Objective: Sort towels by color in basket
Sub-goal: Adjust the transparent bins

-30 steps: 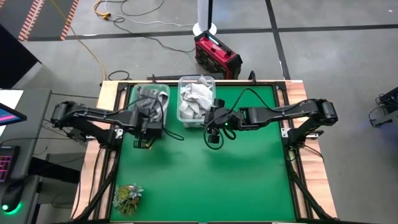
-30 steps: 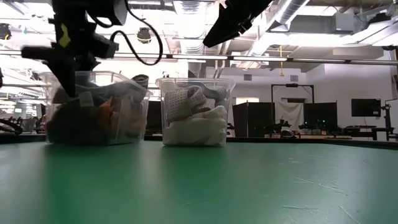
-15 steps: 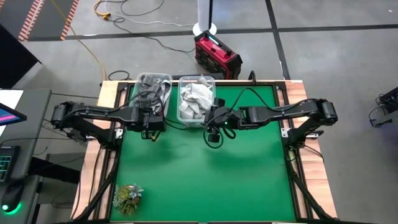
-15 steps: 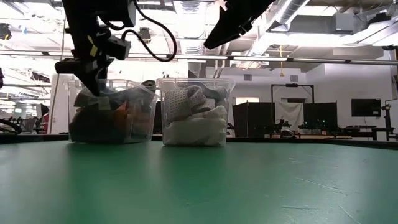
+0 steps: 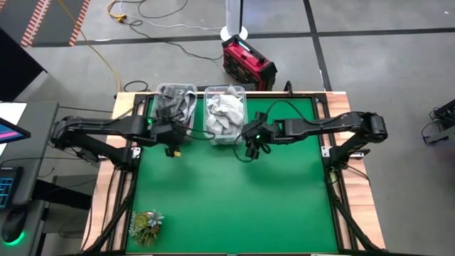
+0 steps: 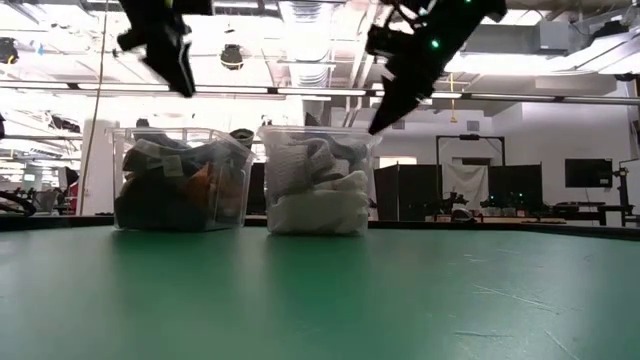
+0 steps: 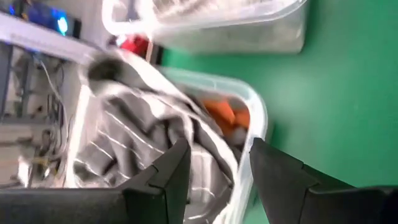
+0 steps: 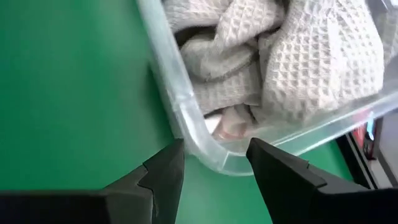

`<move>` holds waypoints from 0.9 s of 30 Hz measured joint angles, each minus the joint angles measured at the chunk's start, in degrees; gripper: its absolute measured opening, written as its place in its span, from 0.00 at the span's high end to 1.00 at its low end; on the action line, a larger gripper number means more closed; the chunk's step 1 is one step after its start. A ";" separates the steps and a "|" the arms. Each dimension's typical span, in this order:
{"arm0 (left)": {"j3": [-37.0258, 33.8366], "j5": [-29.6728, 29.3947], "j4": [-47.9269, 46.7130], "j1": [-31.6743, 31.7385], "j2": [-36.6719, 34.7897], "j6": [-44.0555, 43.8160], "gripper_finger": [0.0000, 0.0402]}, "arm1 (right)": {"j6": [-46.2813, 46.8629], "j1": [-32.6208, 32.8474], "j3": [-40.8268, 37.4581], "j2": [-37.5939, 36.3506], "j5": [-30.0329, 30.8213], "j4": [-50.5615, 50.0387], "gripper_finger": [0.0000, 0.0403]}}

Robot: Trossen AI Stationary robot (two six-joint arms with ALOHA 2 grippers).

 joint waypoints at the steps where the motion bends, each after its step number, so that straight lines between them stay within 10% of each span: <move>1: 0.64 0.01 0.18 -0.11 -1.05 0.45 0.61 | 0.27 -0.72 -0.81 -0.28 0.15 0.78 0.45; 17: 1.85 -0.07 -1.46 1.28 -8.10 -3.24 0.61 | -3.11 -0.20 -3.10 -8.35 6.41 3.77 0.45; 27: 1.83 -0.13 -6.19 4.95 -7.20 -5.94 0.61 | -2.85 -12.81 -3.10 -3.30 5.66 -2.25 0.51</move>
